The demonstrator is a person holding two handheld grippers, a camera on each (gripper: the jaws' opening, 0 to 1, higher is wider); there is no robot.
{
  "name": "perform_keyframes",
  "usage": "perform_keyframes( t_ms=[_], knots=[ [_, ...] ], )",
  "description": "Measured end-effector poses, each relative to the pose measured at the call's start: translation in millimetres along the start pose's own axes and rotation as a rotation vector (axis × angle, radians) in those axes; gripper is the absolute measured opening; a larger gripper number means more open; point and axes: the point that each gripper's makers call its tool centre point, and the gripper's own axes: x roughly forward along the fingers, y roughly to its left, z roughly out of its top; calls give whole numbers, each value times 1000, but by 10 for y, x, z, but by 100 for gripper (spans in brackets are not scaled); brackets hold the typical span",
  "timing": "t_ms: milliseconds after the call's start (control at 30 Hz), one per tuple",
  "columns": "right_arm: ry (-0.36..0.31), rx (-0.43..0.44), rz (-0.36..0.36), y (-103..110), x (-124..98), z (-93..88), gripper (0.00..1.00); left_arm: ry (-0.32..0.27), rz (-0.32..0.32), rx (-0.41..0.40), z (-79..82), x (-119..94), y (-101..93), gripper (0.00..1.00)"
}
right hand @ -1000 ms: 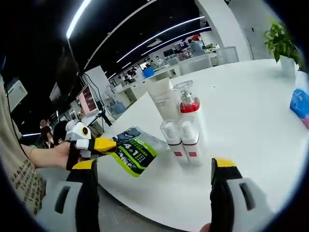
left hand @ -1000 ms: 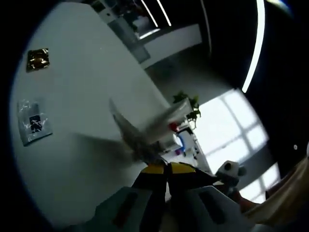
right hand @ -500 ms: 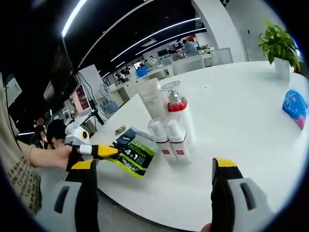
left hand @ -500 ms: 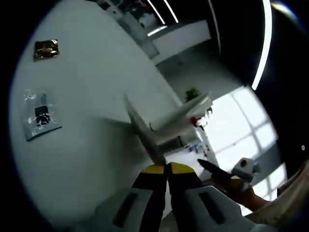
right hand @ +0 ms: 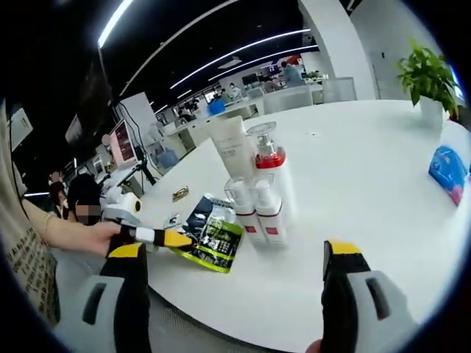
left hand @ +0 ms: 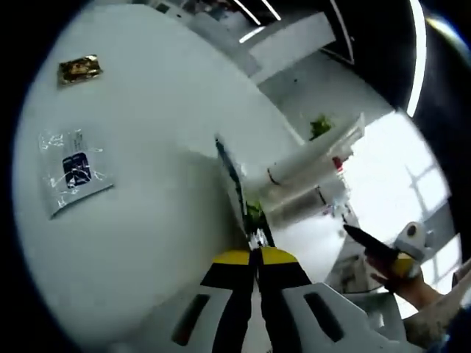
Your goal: Arrange the skincare products in the storage area until every visible bottle or jar stands upright without overlapping.
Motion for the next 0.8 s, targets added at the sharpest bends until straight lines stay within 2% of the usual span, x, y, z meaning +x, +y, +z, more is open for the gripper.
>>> perform_keyframes(
  t_ms=[133,267,400,567,800],
  knots=[
    [1,0,0,-6,-1,-4,99,12,40,80,-18,24,66,0],
    [-5,9,-4,-16,-8,5,99,28,94,199,-18,29,130,1],
    [-2,6,-3,-11,-5,4,99,32,100,234,-11,48,105,1],
    [-2,11,-3,-16,-4,1,99,28,135,319,30,33,146,4],
    [0,11,-3,-14,2,-2,99,48,202,439,60,-34,187,15]
  ],
)
